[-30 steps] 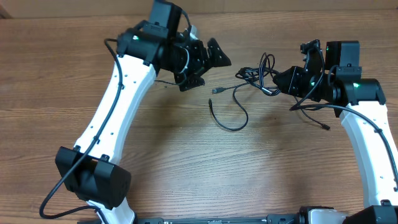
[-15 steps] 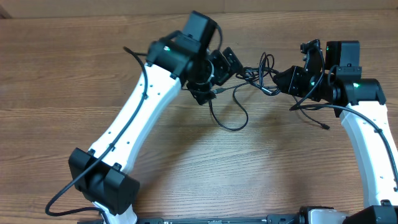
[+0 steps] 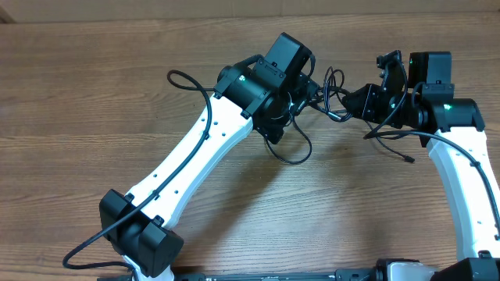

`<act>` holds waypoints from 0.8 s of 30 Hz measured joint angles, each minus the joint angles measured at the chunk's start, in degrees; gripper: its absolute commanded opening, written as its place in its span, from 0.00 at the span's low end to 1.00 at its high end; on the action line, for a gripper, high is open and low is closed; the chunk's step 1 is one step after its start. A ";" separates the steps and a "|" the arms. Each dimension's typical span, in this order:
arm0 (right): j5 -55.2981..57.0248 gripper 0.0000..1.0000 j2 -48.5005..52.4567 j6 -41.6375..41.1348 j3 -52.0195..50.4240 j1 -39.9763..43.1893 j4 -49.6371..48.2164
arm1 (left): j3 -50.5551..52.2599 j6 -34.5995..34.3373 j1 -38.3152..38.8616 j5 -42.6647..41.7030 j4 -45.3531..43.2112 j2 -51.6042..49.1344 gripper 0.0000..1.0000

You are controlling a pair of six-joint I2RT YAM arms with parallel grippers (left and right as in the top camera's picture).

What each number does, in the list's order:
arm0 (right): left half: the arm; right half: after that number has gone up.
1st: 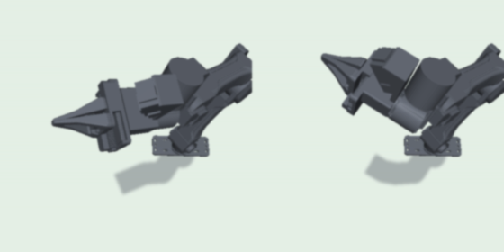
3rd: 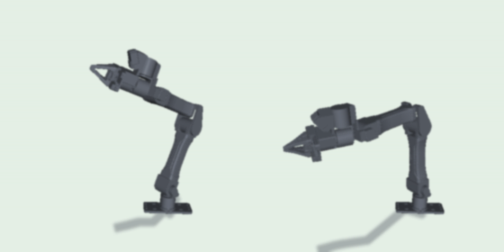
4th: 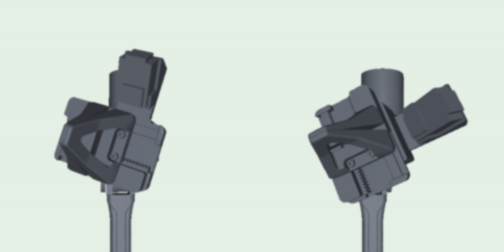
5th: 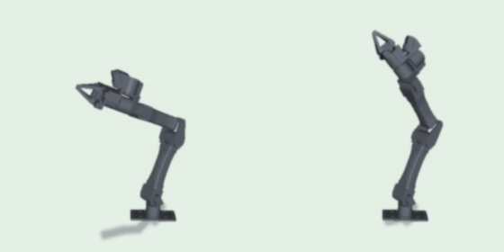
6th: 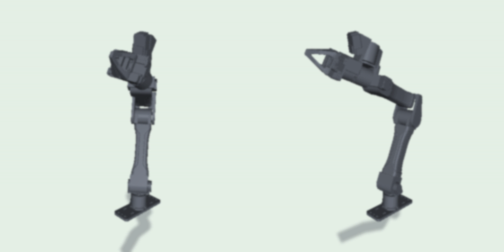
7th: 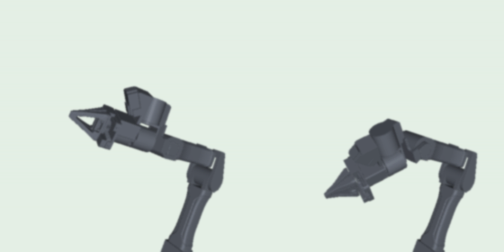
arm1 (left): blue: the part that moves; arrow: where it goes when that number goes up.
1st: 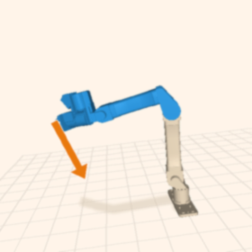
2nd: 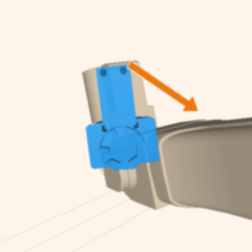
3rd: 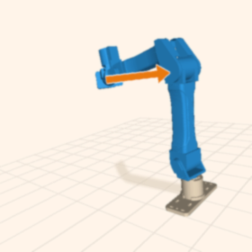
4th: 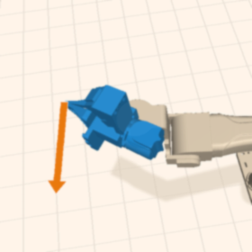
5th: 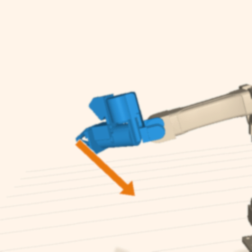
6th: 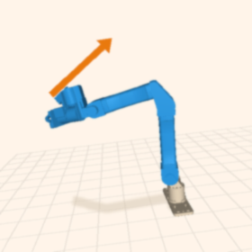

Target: Untangle cables

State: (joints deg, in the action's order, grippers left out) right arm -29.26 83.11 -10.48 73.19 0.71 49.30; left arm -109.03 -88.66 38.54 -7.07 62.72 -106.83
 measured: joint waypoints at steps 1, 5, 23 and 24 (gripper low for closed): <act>-0.13 0.04 0.00 -0.02 0.00 0.00 0.00 | 0.00 -0.74 0.11 0.59 -0.17 0.00 0.98; -0.59 0.04 0.00 -0.04 0.00 0.00 -0.04 | 0.02 -2.51 0.61 2.29 -1.81 0.00 0.99; -10.95 0.04 0.00 -0.02 0.00 0.00 0.33 | 2.99 -7.02 2.10 3.06 -7.23 0.00 0.95; -11.06 0.04 0.00 -0.02 0.00 0.00 0.57 | 2.99 -7.04 2.10 3.04 -7.34 0.00 0.95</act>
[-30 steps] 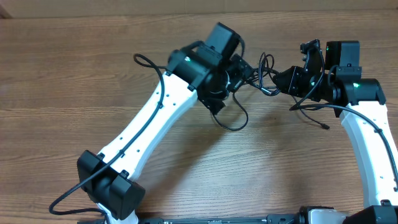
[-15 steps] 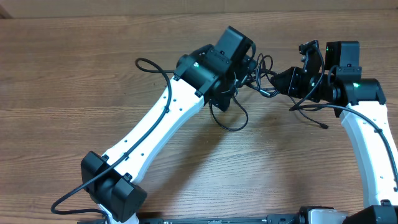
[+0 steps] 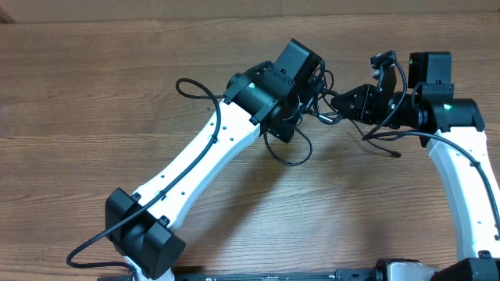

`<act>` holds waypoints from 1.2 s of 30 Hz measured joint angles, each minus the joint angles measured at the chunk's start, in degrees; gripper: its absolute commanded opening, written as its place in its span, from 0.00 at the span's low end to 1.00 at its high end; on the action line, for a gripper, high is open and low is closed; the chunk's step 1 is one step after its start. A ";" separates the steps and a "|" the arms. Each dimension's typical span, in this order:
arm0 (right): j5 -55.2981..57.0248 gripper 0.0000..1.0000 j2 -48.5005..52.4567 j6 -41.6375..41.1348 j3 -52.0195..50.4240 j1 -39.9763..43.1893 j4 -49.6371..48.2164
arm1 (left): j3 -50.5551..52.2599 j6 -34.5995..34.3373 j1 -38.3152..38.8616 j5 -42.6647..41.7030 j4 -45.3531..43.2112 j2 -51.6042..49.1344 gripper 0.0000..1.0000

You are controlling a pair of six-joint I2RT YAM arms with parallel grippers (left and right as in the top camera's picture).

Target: Untangle cables

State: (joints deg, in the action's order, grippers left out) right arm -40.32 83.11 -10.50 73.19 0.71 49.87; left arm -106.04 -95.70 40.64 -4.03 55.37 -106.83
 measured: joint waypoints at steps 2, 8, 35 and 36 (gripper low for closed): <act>-0.22 0.04 0.00 0.00 0.00 -0.02 0.76 | 0.00 -0.17 0.00 0.00 -0.35 0.00 0.89; -0.35 0.04 0.00 0.00 0.00 -0.04 1.09 | 0.00 -0.37 0.00 0.00 -0.76 0.00 0.73; -0.26 0.04 0.00 -0.02 0.00 -0.07 1.20 | 0.00 1.68 0.00 -0.04 -0.50 0.00 0.04; -0.02 0.04 0.00 0.00 0.00 -0.07 1.29 | 0.00 2.32 -0.02 -0.04 -0.50 0.00 0.04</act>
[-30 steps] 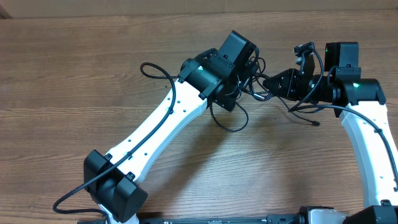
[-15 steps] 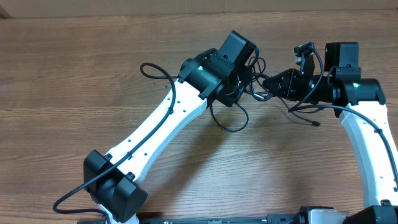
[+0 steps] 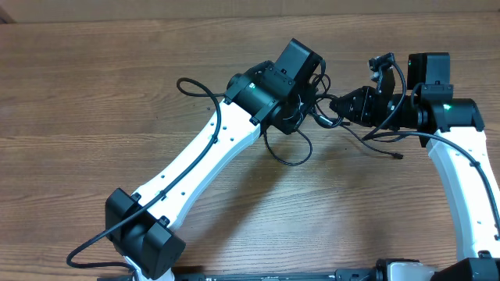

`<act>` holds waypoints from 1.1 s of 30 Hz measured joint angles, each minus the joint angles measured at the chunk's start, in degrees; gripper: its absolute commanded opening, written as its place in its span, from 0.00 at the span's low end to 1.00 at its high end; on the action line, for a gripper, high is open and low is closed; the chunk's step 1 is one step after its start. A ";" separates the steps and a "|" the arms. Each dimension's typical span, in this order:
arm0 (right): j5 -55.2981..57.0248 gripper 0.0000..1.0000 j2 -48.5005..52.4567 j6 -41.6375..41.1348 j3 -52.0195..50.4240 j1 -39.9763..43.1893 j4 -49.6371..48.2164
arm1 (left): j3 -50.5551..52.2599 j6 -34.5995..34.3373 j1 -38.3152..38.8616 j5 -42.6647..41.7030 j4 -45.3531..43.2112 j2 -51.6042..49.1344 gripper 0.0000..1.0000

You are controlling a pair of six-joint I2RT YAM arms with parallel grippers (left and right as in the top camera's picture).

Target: Untangle cables

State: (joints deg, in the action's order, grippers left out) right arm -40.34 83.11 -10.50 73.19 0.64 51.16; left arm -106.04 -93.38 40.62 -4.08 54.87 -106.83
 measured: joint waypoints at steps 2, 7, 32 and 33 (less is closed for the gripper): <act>0.59 0.04 0.00 0.00 0.00 0.00 0.35 | 0.00 1.51 -0.13 -0.22 0.02 0.00 0.04; 1.88 0.04 0.00 0.00 0.00 -0.28 1.16 | 0.00 4.98 -1.20 -2.64 1.05 0.00 0.04; 7.72 0.04 0.00 0.44 -0.61 -0.48 3.76 | 0.00 6.54 -8.61 -20.00 1.46 0.00 0.04; 8.04 0.04 0.00 0.48 -0.61 -0.52 3.96 | 0.00 6.84 -8.81 -20.61 1.51 0.00 0.04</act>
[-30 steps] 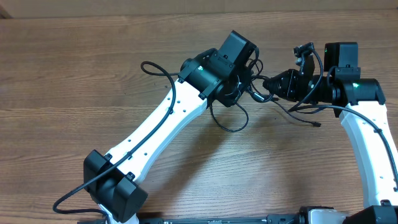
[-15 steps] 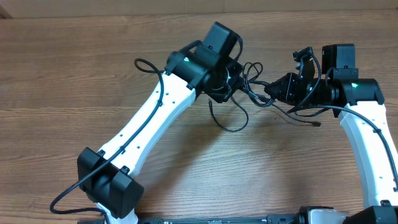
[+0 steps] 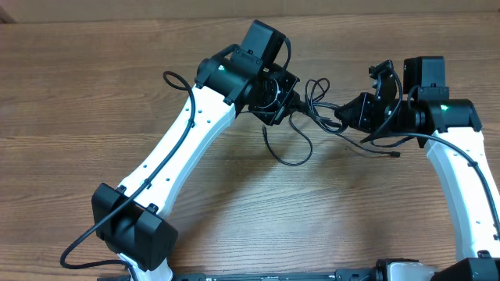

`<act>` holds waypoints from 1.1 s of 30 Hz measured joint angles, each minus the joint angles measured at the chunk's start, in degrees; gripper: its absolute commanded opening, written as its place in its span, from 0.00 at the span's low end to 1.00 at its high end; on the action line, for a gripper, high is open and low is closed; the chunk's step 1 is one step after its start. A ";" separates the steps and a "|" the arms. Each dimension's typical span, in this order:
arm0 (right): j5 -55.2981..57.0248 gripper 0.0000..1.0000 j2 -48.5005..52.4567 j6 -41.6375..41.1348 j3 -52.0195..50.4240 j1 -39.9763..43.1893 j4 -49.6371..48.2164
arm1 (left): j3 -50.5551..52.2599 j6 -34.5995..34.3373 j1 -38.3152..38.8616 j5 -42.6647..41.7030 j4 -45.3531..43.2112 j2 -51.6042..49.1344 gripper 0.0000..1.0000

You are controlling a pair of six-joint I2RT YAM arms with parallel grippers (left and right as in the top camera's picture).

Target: Untangle cables

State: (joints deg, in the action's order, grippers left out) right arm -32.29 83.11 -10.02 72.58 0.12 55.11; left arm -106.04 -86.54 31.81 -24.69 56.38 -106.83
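Thin black cables (image 3: 316, 97) hang in a tangle of loops between my two grippers. One loop (image 3: 291, 153) droops onto the wooden table, and a loose end (image 3: 398, 154) lies under the right arm. My left gripper (image 3: 287, 100) sits at the left side of the tangle and looks shut on a cable strand. On the right side my right gripper (image 3: 342, 115) points left, its tip closed on the cables. The fingers of both are partly hidden by their own black housings.
The wooden table (image 3: 94, 94) carries both white arms. The left arm (image 3: 176, 156) runs diagonally from the front left, with its own wire (image 3: 176, 78) arching off it. The right arm (image 3: 461, 172) rises along the right edge.
My left gripper has moved left and a little farther back, away from the right gripper. The cables between them are drawn out wider, with loops showing in the gap. The right gripper has barely shifted.
First both grippers stood near each other with the tangle between them. Then the left gripper was closer to the right one, nearly touching, and it stayed so. Now the left gripper is farther left and the tangle is spread across the gap.
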 measured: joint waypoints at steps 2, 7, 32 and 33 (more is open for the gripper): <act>0.61 0.04 0.00 0.00 0.00 -0.20 0.04 | 0.00 0.66 -0.48 -1.07 0.00 0.00 0.04; 0.83 0.04 0.00 0.24 0.00 -0.28 -0.26 | 0.00 1.95 -1.84 -3.89 0.13 0.00 0.04; 1.03 0.04 0.00 0.90 0.00 -0.66 -1.51 | 0.04 24.98 -4.92 -6.38 0.13 0.00 0.04; 1.03 0.04 0.00 0.85 0.00 -0.63 -1.49 | 0.04 27.74 -4.92 -6.21 0.24 0.00 0.04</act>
State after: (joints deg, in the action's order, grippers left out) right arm -31.27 83.11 -9.17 72.58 -0.51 53.63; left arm -106.00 -58.81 26.89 -30.89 56.62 -106.83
